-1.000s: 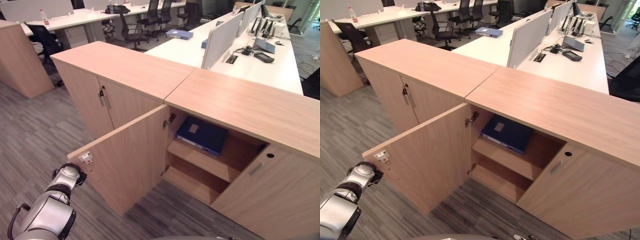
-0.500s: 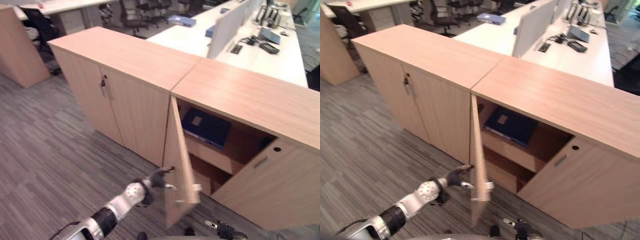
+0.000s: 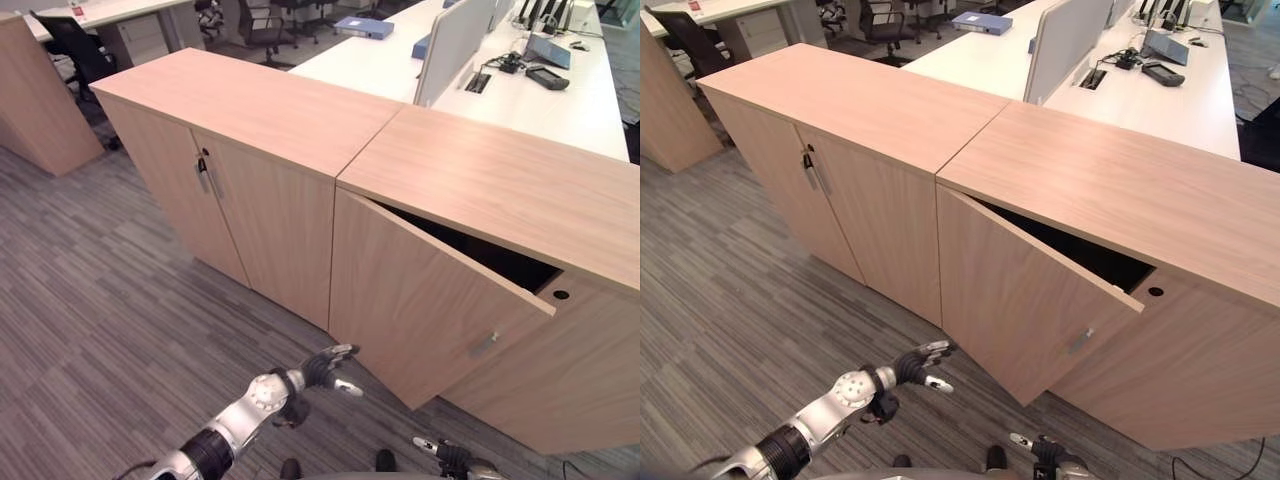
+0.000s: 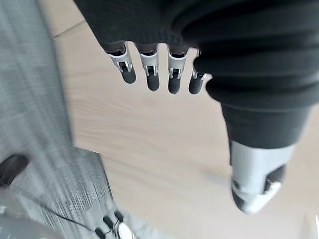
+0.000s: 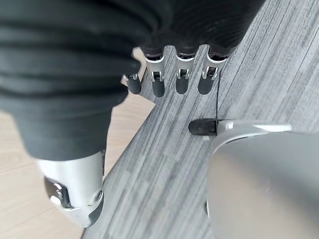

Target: Put the empty folder in the office cabinet

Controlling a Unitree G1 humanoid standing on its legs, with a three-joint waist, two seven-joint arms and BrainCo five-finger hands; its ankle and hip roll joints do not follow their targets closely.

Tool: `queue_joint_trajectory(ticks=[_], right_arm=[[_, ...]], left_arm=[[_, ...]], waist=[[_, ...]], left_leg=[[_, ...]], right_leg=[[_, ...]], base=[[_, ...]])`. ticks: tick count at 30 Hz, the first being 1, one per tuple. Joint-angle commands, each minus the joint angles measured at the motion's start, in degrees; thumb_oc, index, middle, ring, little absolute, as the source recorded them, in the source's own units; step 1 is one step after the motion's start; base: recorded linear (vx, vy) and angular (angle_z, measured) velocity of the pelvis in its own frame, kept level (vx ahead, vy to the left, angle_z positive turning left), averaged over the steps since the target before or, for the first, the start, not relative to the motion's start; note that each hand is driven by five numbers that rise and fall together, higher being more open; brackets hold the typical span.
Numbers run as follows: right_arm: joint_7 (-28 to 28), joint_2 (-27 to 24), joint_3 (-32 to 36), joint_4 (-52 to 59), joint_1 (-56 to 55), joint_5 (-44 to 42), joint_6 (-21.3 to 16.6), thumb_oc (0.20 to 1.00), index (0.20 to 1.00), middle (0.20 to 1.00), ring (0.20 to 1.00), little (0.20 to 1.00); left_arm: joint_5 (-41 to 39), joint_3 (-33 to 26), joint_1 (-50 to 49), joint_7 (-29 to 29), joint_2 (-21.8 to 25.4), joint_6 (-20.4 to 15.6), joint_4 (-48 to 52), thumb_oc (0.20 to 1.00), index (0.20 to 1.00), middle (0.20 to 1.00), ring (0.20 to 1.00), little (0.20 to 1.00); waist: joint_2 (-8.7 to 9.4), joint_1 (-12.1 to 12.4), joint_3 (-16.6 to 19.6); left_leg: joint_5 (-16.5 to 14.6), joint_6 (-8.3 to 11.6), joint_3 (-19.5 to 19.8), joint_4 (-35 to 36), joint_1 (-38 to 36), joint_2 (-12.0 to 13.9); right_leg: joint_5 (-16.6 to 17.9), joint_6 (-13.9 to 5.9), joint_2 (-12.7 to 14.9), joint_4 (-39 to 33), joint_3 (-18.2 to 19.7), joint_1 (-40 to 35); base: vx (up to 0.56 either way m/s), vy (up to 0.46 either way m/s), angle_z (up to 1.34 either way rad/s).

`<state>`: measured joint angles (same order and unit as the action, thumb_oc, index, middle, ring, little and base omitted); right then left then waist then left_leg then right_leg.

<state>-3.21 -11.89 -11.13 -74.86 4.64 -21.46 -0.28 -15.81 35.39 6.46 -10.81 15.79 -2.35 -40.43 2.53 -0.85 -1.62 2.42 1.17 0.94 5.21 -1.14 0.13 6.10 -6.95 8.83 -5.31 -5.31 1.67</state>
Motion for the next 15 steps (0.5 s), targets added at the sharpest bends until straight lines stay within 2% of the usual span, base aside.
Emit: queue_joint_trajectory(ticks=[1,2,4,6,7,9,12,13,14,15], right_arm=[[-2.12,0.95,-1.56,-2.42,0.76,-1.6,0.85,1.0,1.0,1.0,1.0,1.0],[-3.21,1.09,-0.84,-2.96,0.34,-1.74,1.71,1.0,1.0,1.0,1.0,1.0],[-3.92,0.36,-0.01,-3.89,-0.19,-1.13,2.16,1.0,1.0,1.0,1.0,1.0],[-4.75,-0.72,0.98,-4.69,-0.52,-0.13,2.35,1.0,1.0,1.0,1.0,1.0],[-4.75,-0.72,0.97,-4.7,-0.52,-0.13,2.35,1.0,1.0,1.0,1.0,1.0],[-6.11,-2.17,2.6,-6.06,-1.28,1.94,2.74,1.0,1.0,1.0,1.0,1.0],[-6.75,-2.99,3.5,-6.62,-1.76,2.48,2.8,1.0,1.0,1.0,1.0,1.0],[-6.87,-3.34,3.86,-6.51,-2.01,2.84,2.81,1.0,1.0,1.0,1.0,1.0],[-6.83,-3.57,3.98,-6.48,-1.94,2.99,2.82,1.0,1.0,1.0,1.0,1.0],[-6.83,-3.59,3.96,-6.48,-1.93,2.99,2.82,1.0,1.0,1.0,1.0,1.0]], left_arm=[[-0.54,-4.77,4.73,4.38,-5.34,-0.01,-15.49,1.0,1.0,1.0,1.0,1.0],[7.18,-8.59,6.3,5.88,-6.19,0.31,-29.04,1.0,1.0,1.0,1.0,1.0],[10.62,-13.33,6.01,7.74,-4.74,0.6,-36.69,1.0,1.0,1.0,1.0,1.0],[13.86,-17.41,4.45,8.85,-2.14,1.03,-41.42,1.0,1.0,1.0,1.0,1.0],[13.87,-17.42,4.45,8.85,-2.14,1.02,-41.43,1.0,1.0,1.0,1.0,1.0],[17.14,-22.39,1.18,8.19,2.66,1.42,-45.53,1.0,1.0,1.0,1.0,1.0],[17.94,-24.86,-0.93,7.29,5.34,1.44,-46.63,1.0,1.0,1.0,1.0,1.0],[17.71,-27.03,-2.66,6.68,6.41,1.86,-46.83,1.0,1.0,1.0,1.0,1.0],[17.36,-28.49,-3.68,6.59,6.63,2.35,-47.25,1.0,1.0,1.0,1.0,1.0],[17.36,-28.51,-3.7,6.59,6.61,2.36,-47.23,1.0,1.0,1.0,1.0,1.0]], waist=[[0.63,0.79,0.48],[1.17,0.41,1.04],[1.66,0.22,1.47],[1.94,0.25,1.58],[1.95,0.26,1.58],[2.35,0.46,1.35],[2.51,0.73,0.66],[2.18,1.63,-0.65],[1.55,2.17,-1.3],[1.48,2.02,-1.41]], left_leg=[[-4.84,-1.64,2.4,-0.21,1.59,-1.51],[-4.96,-1.99,1.96,-0.21,1.37,-2.22],[-5.22,-2.32,1.49,-0.21,1.09,-2.75],[-5.48,-2.7,0.75,-0.21,0.93,-3.41],[-5.48,-2.7,0.73,-0.21,0.93,-3.41],[-5.72,-3.12,-0.7,-0.21,1.08,-4.04],[-5.59,-3.33,-1.82,-0.21,1.52,-4.11],[-5.35,-3.37,-2.98,-0.21,2.06,-3.44],[-5.01,-3.21,-3.53,-0.21,2.34,-2.67],[-5.04,-3.19,-3.38,-0.21,2.21,-2.63]], right_leg=[[-2.61,-4.6,1.92,0.31,-0.31,0.12],[-1.72,-4.81,2.64,0.31,0.32,0.35],[-0.95,-5.03,3.26,0.31,0.78,0.63],[0.06,-5.35,3.89,0.31,1.33,1.25],[0.06,-5.35,3.89,0.31,1.35,1.26],[1.9,-5.86,4.59,0.31,2.08,3.01],[3.03,-6.12,4.85,0.31,2.07,4.56],[4.17,-6.03,5.69,0.35,-2.52,5.1],[3.58,-5.51,6.48,1.52,-6.59,4.71],[3.49,-5.5,6.46,1.57,-6.75,4.52]], base=[[-0.05,0.158,-0.05],[-0.03,0.154,-0.11],[-0.02,0.125,-0.08],[-0.02,0.097,-0.02],[-0.03,0.073,-0.14],[-0.08,0.114,-0.22],[-0.1,0.046,-0.31],[-0.2,-0.005,-0.39],[-0.16,-0.026,-0.31],[-0.09,-0.008,-0.65]])
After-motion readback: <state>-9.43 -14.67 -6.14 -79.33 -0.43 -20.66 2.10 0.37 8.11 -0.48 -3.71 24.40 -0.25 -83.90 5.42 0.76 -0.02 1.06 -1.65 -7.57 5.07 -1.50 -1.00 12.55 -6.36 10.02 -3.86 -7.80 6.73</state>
